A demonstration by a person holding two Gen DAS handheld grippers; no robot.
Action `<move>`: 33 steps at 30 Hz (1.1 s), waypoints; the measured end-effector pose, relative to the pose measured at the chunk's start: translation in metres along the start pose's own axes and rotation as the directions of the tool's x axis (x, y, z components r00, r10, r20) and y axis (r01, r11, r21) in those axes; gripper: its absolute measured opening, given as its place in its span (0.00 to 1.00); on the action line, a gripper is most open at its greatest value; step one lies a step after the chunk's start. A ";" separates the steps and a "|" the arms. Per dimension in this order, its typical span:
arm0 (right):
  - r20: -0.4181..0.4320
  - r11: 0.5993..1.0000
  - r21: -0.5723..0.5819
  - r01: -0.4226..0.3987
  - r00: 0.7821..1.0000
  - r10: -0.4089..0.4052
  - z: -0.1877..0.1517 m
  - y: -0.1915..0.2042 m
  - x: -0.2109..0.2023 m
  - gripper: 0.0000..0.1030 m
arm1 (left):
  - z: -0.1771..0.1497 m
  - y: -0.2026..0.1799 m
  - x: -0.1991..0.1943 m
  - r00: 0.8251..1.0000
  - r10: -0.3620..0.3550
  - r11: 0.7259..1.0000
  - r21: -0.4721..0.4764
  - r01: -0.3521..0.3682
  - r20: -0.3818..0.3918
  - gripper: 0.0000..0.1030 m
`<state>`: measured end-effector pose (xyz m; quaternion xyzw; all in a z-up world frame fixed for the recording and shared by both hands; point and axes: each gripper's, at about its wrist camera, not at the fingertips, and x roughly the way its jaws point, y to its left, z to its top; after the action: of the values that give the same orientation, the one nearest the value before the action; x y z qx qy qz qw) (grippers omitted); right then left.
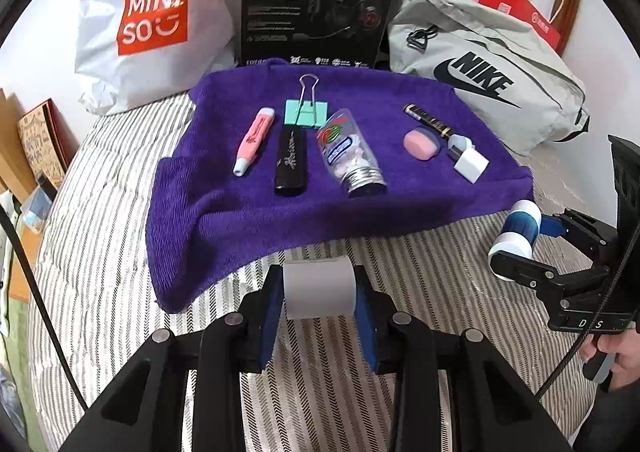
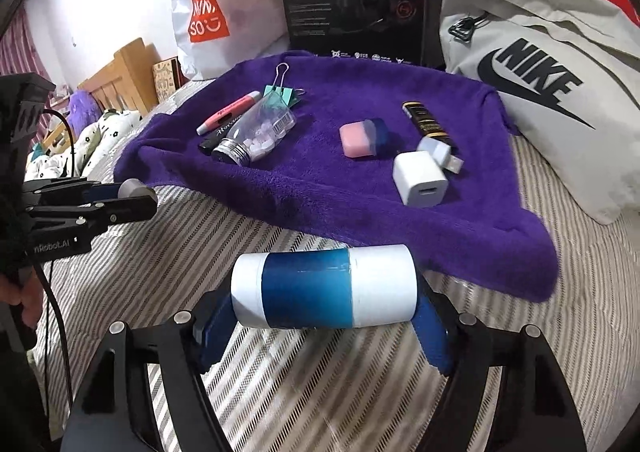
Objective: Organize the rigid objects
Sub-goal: 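Grasp the white roll with the left gripper while the right gripper grasps the blue-and-white cylinder, then carry the white roll in the left gripper while the right gripper carries the blue-and-white cylinder over the towel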
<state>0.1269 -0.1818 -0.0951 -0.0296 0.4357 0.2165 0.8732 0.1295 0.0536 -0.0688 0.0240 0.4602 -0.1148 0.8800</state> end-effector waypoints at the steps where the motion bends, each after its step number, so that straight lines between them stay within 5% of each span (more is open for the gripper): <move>1: 0.001 1.000 -0.001 0.005 1.000 -0.005 -0.001 -0.001 -0.002 0.74 | 0.001 -0.001 -0.001 1.000 0.001 1.000 0.002 -0.001 0.003 0.31; 14: 0.001 1.000 0.021 -0.006 1.000 0.006 0.003 -0.019 -0.030 0.74 | 0.024 -0.019 -0.019 0.999 -0.027 0.999 0.040 0.025 0.041 0.31; 21: 0.026 0.999 0.029 -0.025 0.999 0.024 0.035 -0.018 -0.036 0.74 | 0.033 -0.014 -0.020 0.999 -0.023 0.999 0.027 0.022 0.048 0.31; 33: -0.094 0.995 0.101 -0.028 0.995 0.038 0.082 -0.009 0.030 0.74 | 0.043 0.019 -0.011 0.999 -0.009 1.000 -0.025 0.009 0.037 0.31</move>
<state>0.2078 -0.1591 -0.0690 0.0108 0.4875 0.2072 0.8481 0.1621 0.0682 -0.0361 0.0087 0.4456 -0.1133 0.8880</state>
